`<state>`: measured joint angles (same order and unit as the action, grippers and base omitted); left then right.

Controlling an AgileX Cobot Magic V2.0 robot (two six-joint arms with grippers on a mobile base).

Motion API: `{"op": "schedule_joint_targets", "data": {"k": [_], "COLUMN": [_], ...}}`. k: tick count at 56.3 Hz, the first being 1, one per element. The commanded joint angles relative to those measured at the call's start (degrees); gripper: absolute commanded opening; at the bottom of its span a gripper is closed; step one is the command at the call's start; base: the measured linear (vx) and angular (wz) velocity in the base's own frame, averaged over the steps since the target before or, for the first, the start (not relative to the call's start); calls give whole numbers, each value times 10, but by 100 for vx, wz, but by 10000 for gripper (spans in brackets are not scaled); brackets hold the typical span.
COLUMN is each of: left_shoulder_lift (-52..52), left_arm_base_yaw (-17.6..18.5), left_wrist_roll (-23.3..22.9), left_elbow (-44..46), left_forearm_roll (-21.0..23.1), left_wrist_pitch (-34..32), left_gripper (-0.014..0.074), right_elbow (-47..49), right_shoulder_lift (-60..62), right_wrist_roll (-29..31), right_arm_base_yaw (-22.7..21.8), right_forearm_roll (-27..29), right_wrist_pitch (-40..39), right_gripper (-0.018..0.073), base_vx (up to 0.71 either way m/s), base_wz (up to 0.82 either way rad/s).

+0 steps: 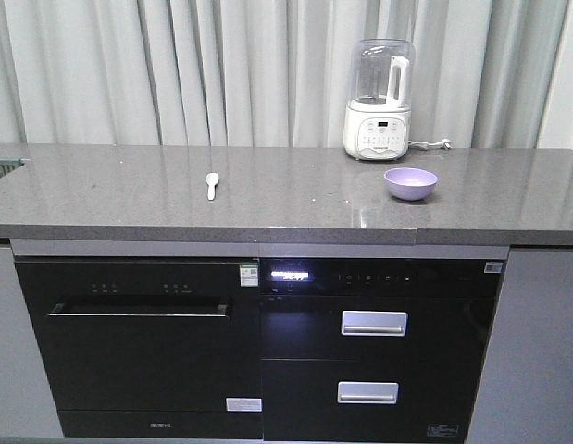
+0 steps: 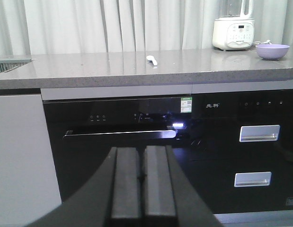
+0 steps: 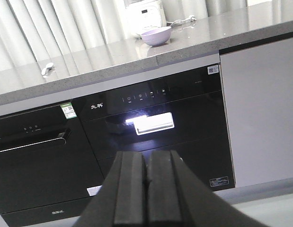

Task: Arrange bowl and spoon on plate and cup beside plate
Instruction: 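Drive the base toward the counter with the white spoon and lavender bowl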

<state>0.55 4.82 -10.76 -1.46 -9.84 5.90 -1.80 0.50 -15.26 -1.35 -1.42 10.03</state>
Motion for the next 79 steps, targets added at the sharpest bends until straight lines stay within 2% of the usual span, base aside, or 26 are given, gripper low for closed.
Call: {"op": "schedule_joint_targets", "data": {"k": [1,34,79], "left_shoulder_lift": [4,4,4], "left_arm_base_yaw": [0,0,0], "left_wrist_roll": [0,0,0], "left_elbow": [14,14,14], "left_forearm_roll": [4,4,4], "left_wrist_pitch": [-48,-48,-48], "left_gripper": [-4,-4,-4], "right_elbow": [-2,-2,-2], "right_shoulder_lift": [4,4,4], "right_wrist_roll": [2,2,2], "right_arm_base_yaw": [-4,-4,-4], "right_forearm_roll": [-7,-7,-7], "right_wrist_pitch": [-47,-47,-47], "right_gripper": [-8,-8,-8], "base_vx": [0,10,42], "base_wz": [0,-7,-6]}}
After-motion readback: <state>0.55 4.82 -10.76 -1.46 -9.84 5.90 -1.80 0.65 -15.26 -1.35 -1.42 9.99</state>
